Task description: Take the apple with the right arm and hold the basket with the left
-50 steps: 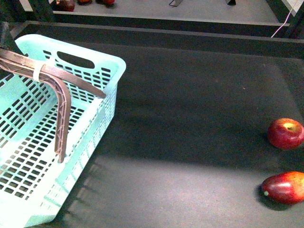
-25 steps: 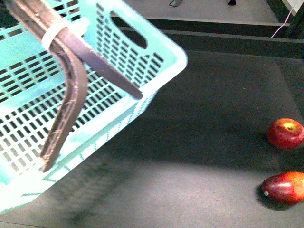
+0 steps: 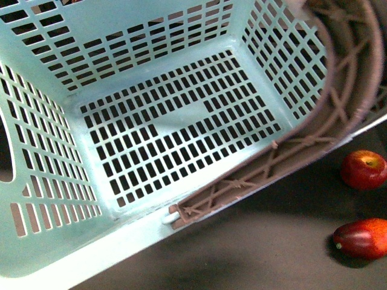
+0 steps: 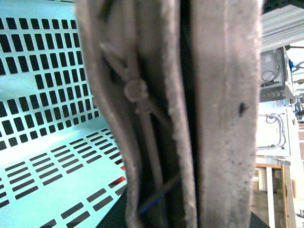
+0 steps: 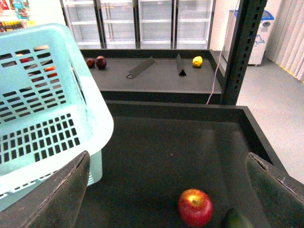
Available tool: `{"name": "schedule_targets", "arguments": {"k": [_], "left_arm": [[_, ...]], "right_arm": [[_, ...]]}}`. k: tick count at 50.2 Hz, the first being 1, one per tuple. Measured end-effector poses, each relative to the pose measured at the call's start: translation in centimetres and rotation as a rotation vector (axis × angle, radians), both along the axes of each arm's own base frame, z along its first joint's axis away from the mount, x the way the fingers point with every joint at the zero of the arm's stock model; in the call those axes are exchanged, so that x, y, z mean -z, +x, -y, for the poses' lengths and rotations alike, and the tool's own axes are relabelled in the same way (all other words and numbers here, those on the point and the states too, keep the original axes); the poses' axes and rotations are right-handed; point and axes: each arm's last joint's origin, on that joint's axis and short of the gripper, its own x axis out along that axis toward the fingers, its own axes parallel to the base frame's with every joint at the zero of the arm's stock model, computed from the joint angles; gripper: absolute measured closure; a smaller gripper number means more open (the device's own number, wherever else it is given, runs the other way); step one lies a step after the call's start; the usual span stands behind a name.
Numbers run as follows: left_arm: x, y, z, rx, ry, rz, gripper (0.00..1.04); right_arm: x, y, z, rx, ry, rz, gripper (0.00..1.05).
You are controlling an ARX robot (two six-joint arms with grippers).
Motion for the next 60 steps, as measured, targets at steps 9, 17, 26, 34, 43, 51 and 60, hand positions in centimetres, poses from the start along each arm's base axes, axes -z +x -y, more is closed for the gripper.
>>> {"name": "schedule_targets", "arguments": {"k": [9,17,26,34,43,51,60], "left_arm": [[-0.2,-0.7,0.9,0.052,0.035,0.027,0.89],[-0.2,-0.7,0.9,0.049,0.042,0.034,0.89],[-0.2,-0.7,0.9,0.046,0.047,0.037,0.89],[-0.3,-0.7,0.9,0.048,0.046,0.037,0.89],[-0.4,-0.7,0.9,0.051,0.045,0.04,0.89],[-0.4,-0.7,0.9,0.048,0.049,0.045,0.89],[-0.4,-0.7,0.9,0.05,0.047,0.043,0.89]], "right_arm": [[0.0,0.0,0.0,0.0,0.0,0.0,0.09],[0.0,0.0,0.0,0.0,0.0,0.0,0.09],[0.0,0.0,0.0,0.0,0.0,0.0,0.09],[0.6,0.6,0.4,0.06,0.075,-0.393,0.09],[1.9,2.9,2.4,0.142,0.098,-0.525,0.09],[2.6,6.7,4.4,0.196,0.069,-0.585,0.09],[5.1,12.4,6.2,0.163,0.075,-0.746,0.09]]}}
